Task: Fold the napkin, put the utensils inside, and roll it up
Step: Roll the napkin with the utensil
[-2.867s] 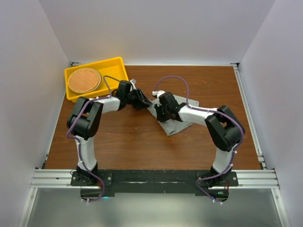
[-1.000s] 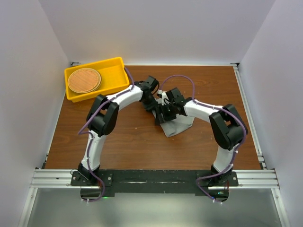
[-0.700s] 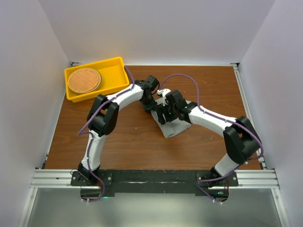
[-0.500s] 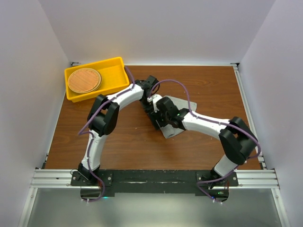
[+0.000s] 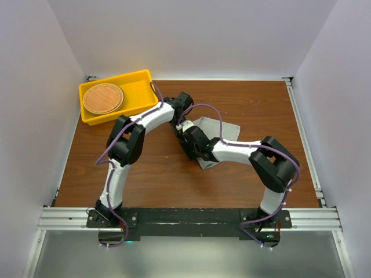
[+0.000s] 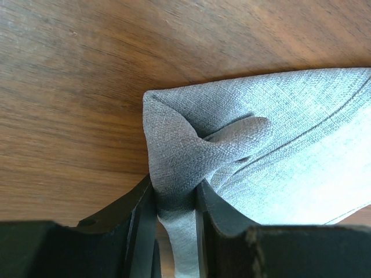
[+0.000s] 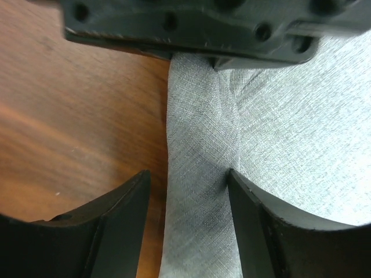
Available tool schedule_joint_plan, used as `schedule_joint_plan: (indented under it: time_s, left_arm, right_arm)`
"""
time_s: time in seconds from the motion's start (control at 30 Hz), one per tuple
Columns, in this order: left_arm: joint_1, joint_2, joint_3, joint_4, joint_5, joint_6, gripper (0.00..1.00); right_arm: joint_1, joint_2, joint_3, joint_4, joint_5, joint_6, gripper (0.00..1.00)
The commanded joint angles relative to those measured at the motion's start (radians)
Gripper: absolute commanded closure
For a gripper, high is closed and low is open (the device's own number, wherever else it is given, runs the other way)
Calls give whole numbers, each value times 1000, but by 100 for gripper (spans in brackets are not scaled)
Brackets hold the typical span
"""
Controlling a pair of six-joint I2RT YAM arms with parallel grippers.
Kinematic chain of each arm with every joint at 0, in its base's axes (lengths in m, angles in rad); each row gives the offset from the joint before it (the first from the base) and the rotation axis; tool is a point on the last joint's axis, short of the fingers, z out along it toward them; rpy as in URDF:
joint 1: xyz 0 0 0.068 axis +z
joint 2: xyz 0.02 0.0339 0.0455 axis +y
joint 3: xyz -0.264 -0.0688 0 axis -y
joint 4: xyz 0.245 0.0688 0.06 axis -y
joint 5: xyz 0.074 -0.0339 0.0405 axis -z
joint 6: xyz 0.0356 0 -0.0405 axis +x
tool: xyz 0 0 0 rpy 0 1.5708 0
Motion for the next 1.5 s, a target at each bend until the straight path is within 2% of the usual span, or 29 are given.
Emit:
schedule_joint_plan:
  time_s: [0.0, 0.13, 0.17, 0.23, 0.27, 0.33, 0.37, 0.43, 0.53, 0.57, 0.6, 0.67, 0.77, 0.97, 1.07, 1.13, 1.2, 1.23, 1.27, 1.33, 1.47]
  left_arm:
    - [-13, 7, 20, -55, 4, -9, 100]
    - [-6, 10, 23, -69, 15, -9, 100]
    - [-6, 8, 18, -73, 18, -11, 100]
    - [-3, 7, 13, -76, 18, -14, 100]
    - [0, 1, 9, -78, 18, -14, 100]
    - [4, -7, 3, -72, 18, -6, 100]
    - [7, -19, -6, -57, 18, 0, 100]
    - [17, -32, -22, -35, 41, 26, 100]
    - [38, -79, -100, 84, 108, 81, 100]
    - [43, -123, -164, 186, 127, 95, 96]
    - [47, -150, -193, 233, 142, 118, 79]
    - [55, -222, -261, 343, 138, 140, 62]
    - [72, -263, -258, 373, 141, 189, 50]
    - [115, -360, -293, 421, 161, 274, 39]
    - [124, -394, -330, 483, 199, 333, 40]
    - [126, -392, -355, 570, 288, 351, 44]
    - [126, -380, -399, 641, 393, 354, 55]
    - [126, -363, -437, 736, 435, 347, 61]
    - [124, -354, -453, 776, 490, 324, 70]
    - [126, -334, -503, 935, 536, 301, 77]
    - [123, -285, -525, 1063, 586, 287, 94]
  right_arm:
    - [6, 61, 20, 17, 64, 37, 46]
    - [5, 97, 9, -4, 70, 82, 61]
    - [5, 103, 8, -11, 72, 91, 68]
    - [5, 114, 3, -20, 67, 112, 76]
    - [3, 114, -6, -20, 58, 117, 84]
    - [0, 103, -23, -5, 14, 123, 90]
    - [-8, 100, -38, 2, -8, 126, 98]
    - [-18, 86, -52, 14, -52, 134, 100]
    - [-58, 69, -78, 38, -178, 152, 100]
    - [-84, 60, -95, 52, -249, 158, 100]
    - [-98, 54, -104, 80, -293, 171, 100]
    - [-142, 42, -127, 84, -377, 197, 100]
    - [-193, 37, -150, 141, -463, 224, 100]
    - [-297, 64, -176, 209, -693, 316, 100]
    - [-360, 97, -198, 267, -824, 393, 100]
    - [-397, 129, -224, 311, -891, 428, 100]
    - [-411, 147, -233, 337, -919, 454, 100]
    - [-419, 159, -239, 338, -925, 457, 100]
    - [-423, 164, -244, 339, -934, 461, 100]
    - [-449, 179, -273, 364, -945, 482, 100]
    - [-468, 207, -288, 359, -959, 484, 100]
